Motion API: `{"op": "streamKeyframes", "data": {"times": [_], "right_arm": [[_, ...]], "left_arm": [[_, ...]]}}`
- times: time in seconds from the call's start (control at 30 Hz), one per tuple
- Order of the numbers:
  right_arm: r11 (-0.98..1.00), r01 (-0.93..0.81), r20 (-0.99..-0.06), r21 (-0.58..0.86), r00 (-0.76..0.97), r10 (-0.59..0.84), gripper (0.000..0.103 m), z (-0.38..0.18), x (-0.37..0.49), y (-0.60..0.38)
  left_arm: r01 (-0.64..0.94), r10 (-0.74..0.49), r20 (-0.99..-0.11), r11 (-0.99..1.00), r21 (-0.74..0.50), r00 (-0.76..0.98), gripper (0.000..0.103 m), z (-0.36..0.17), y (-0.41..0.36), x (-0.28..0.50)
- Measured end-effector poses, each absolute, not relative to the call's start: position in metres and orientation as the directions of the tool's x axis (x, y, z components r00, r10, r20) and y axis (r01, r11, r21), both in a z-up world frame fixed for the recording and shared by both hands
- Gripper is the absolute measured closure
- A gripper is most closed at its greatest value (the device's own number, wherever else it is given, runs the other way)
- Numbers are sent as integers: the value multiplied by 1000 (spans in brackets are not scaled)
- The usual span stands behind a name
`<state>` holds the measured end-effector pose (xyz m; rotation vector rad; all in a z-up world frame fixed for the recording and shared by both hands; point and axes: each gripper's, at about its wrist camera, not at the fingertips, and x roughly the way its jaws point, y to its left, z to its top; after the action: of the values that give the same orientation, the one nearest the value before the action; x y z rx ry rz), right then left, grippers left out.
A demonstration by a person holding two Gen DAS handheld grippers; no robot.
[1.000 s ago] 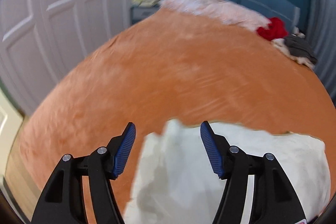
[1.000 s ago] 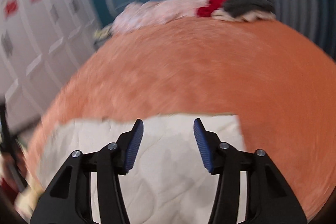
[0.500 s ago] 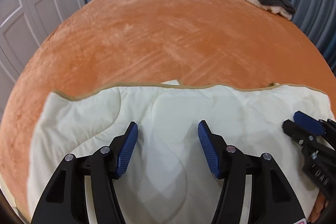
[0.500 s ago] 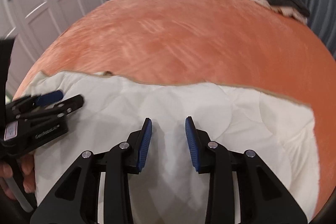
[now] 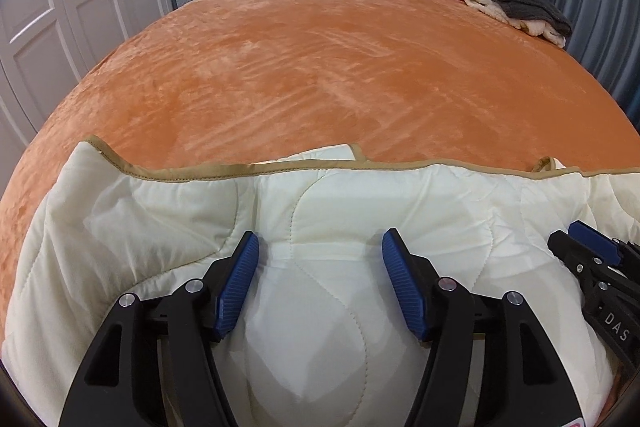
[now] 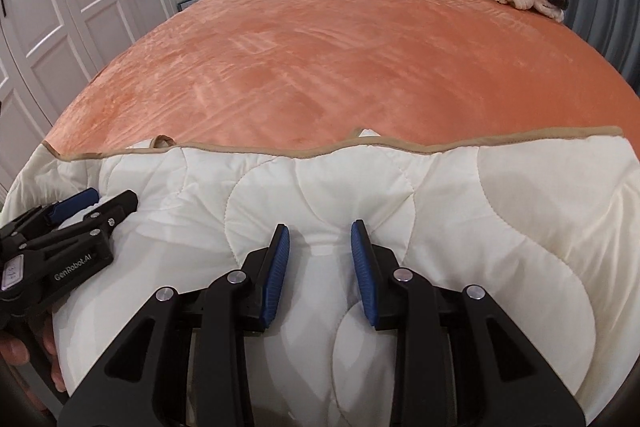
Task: Fold large clothes
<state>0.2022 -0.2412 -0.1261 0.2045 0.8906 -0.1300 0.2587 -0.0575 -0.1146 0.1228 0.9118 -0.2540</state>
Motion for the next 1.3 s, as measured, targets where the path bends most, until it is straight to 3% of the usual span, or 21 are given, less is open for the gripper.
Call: {"op": "streamKeyframes", "data": {"times": [0.73,0.97,1.3], "right_arm": [[974,206,-749,93,659,-67,72,-133,200,-236],[976,200,-781,80,621,-63,72,-124,205,-236],[975,120,-762,188,645,68,70,-50,123,-186]], "left_arm": [[259,-152,-767,966,20,623,36,-125,-60,256],[265,-133,-798,964,35,588,35,-115,-60,258],[162,-234,-789,972,-171,569,34,-41,38,179]]}}
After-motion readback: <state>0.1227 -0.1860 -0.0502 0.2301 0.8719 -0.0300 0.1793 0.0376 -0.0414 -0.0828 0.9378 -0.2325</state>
